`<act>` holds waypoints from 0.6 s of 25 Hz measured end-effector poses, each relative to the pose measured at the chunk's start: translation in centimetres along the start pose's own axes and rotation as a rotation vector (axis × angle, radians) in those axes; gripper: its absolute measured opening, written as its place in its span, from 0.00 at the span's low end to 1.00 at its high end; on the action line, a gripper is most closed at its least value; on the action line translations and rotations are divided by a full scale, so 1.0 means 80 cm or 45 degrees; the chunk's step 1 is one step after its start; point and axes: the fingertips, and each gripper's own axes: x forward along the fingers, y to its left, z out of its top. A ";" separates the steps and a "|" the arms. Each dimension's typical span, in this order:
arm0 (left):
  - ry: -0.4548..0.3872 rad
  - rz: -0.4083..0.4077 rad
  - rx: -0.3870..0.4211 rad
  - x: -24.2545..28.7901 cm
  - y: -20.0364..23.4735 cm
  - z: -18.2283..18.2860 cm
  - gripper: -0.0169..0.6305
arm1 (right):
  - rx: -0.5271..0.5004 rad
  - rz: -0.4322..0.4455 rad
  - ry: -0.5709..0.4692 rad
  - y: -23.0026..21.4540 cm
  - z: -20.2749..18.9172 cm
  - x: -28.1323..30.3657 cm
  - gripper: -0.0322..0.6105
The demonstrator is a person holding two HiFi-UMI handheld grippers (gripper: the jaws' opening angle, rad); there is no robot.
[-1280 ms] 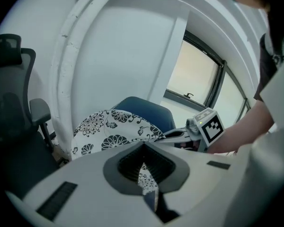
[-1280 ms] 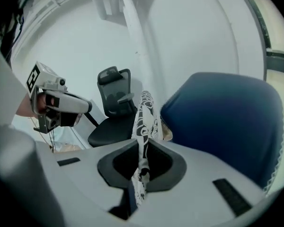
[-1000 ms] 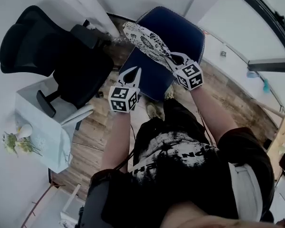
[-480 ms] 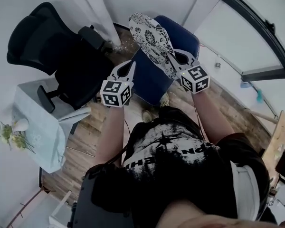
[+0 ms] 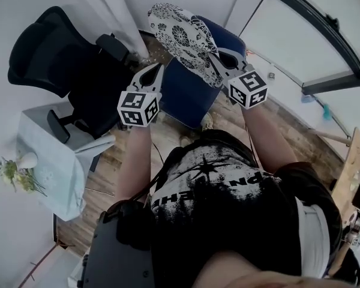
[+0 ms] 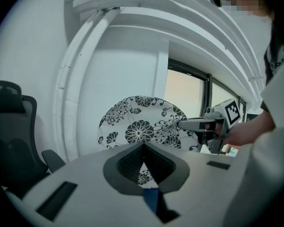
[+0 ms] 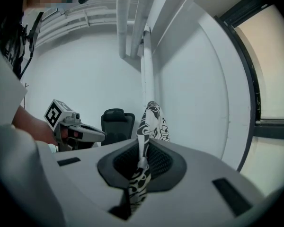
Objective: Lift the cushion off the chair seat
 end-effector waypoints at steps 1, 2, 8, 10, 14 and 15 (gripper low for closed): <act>-0.009 -0.002 0.008 -0.002 0.000 0.005 0.05 | -0.001 0.000 -0.005 0.002 0.002 -0.001 0.10; -0.017 0.000 0.017 -0.004 0.000 0.009 0.05 | -0.004 0.000 -0.007 0.003 0.003 -0.001 0.10; -0.011 0.008 0.029 -0.010 0.002 0.008 0.05 | -0.008 -0.018 0.003 0.005 -0.002 -0.002 0.10; -0.003 0.007 0.029 -0.011 0.003 0.004 0.05 | -0.014 -0.021 0.005 0.006 -0.004 -0.001 0.10; 0.006 0.001 0.018 -0.013 0.000 -0.002 0.05 | -0.023 -0.017 0.006 0.014 -0.007 -0.001 0.10; 0.008 -0.001 0.016 -0.013 -0.001 -0.004 0.05 | -0.022 -0.017 0.006 0.015 -0.008 -0.001 0.10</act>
